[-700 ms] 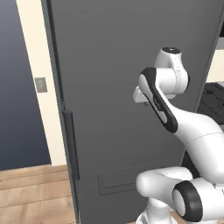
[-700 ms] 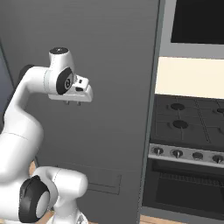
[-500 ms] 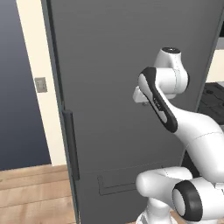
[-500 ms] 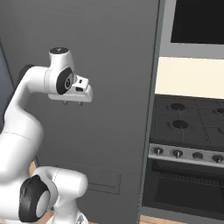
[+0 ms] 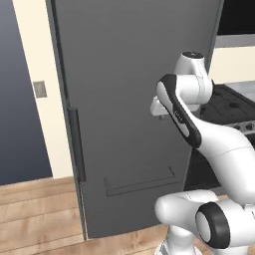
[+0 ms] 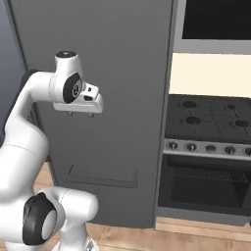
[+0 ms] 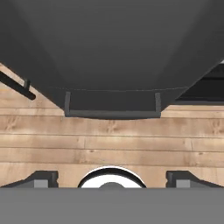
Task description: Retrieve the butter from the fridge and place it on a plate on the dining table. Then retrieve the butter knife by the fridge and place it near the plate.
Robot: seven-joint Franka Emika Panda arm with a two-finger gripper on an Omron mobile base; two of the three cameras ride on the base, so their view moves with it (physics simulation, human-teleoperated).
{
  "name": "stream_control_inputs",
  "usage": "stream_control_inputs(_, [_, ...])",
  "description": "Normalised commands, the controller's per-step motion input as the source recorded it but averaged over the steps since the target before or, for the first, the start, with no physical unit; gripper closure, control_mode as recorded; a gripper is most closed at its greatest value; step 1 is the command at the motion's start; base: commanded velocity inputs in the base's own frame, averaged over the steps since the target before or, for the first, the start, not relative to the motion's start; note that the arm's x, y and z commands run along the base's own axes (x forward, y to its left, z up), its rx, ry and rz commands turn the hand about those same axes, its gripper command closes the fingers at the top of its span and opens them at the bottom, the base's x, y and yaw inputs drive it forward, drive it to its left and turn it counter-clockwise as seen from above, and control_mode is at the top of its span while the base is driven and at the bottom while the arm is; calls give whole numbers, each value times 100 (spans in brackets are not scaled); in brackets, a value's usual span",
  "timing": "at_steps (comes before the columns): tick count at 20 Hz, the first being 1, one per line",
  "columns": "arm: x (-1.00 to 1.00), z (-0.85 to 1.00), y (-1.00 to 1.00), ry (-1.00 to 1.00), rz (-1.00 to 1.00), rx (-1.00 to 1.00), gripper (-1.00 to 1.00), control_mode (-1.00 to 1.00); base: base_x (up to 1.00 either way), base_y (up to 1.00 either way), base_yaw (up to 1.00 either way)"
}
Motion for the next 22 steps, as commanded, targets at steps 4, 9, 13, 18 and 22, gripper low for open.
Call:
stream_control_inputs(4, [0, 0, 0, 0, 0, 0, -100, 100, -53, 38, -27])
stream_control_inputs(9, [0, 0, 0, 0, 0, 0, -100, 100, -31, 62, -27])
stream_control_inputs(13, [0, 0, 0, 0, 0, 0, -100, 100, -3, 96, -22])
stream_control_inputs(18, [0, 0, 0, 0, 0, 0, -100, 100, -7, 67, -16])
stream_control_inputs(22, [0, 0, 0, 0, 0, 0, -100, 100, -9, 58, -16])
